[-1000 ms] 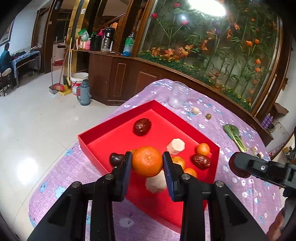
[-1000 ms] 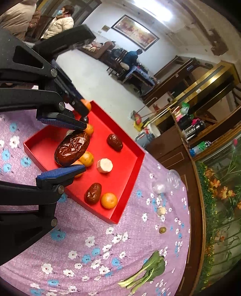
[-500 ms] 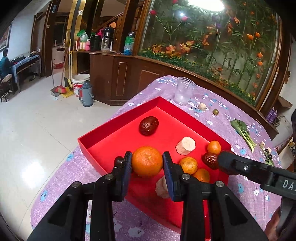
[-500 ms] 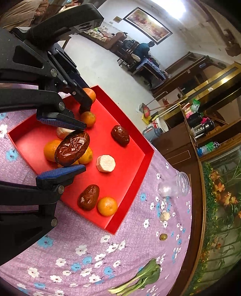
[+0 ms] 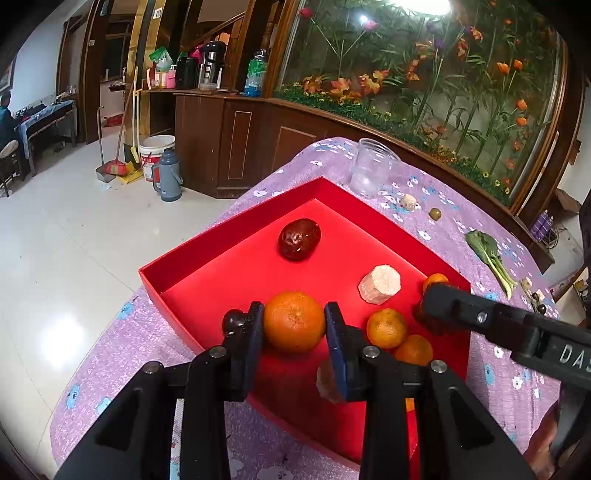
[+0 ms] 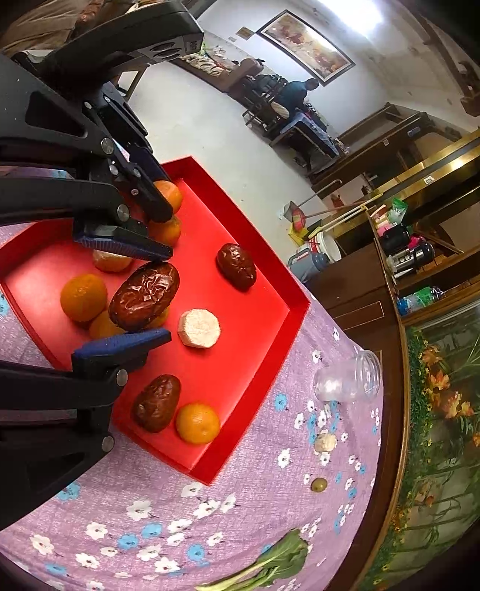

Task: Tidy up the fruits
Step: 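Carry the tangerine and date over the red tray and release both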

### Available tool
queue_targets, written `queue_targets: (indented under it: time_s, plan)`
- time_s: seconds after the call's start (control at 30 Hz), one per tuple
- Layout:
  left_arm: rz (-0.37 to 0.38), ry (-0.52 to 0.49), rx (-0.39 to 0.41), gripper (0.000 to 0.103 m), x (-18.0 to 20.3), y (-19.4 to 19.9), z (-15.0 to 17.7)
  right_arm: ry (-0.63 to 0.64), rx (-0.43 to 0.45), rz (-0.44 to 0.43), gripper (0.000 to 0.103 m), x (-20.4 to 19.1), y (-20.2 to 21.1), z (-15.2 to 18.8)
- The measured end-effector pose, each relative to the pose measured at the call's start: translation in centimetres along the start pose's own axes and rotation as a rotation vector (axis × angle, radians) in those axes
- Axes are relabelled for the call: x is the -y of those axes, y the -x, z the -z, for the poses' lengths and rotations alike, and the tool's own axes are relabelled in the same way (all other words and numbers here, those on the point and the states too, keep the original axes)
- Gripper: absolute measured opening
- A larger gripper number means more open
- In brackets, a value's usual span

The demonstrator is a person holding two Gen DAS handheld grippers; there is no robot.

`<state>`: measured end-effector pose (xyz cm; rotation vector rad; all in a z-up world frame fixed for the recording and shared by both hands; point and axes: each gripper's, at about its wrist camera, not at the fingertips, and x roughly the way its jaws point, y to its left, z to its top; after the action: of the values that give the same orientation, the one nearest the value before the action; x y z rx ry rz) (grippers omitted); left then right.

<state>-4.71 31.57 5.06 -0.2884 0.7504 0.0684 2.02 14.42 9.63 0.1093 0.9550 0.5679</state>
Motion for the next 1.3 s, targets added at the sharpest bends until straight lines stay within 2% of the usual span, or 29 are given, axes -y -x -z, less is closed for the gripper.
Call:
queue_targets:
  time_s: [0.47,0.63,0.77,0.97,1.17,1.3]
  plan:
    - [-0.001,-0.001,-0.001,0.032,0.0,0.0,-0.1,-0.013,0.036,0.01,0.038,0.1,0.3,-1.1]
    - [0.01,-0.007,0.026,0.032,0.3,0.7,-0.2,-0.008,0.071,0.01,0.035,-0.1,2.0,-1.2]
    - [0.054,0.012,0.024,0.032,0.5,1.5,-0.3,-0.003,0.091,0.03,0.035,-0.1,3.6,-1.2]
    - [0.045,-0.007,0.065,0.032,1.8,4.2,0.1,-0.051,0.122,0.052,0.035,1.7,6.3,0.7]
    - [0.044,-0.075,0.087,0.032,3.9,5.4,-0.7,-0.054,0.204,0.063,0.035,3.2,12.0,1.4]
    - [0.08,-0.081,0.083,0.032,4.3,6.4,-3.8,-0.031,0.304,0.082,0.035,3.5,19.6,-1.8]
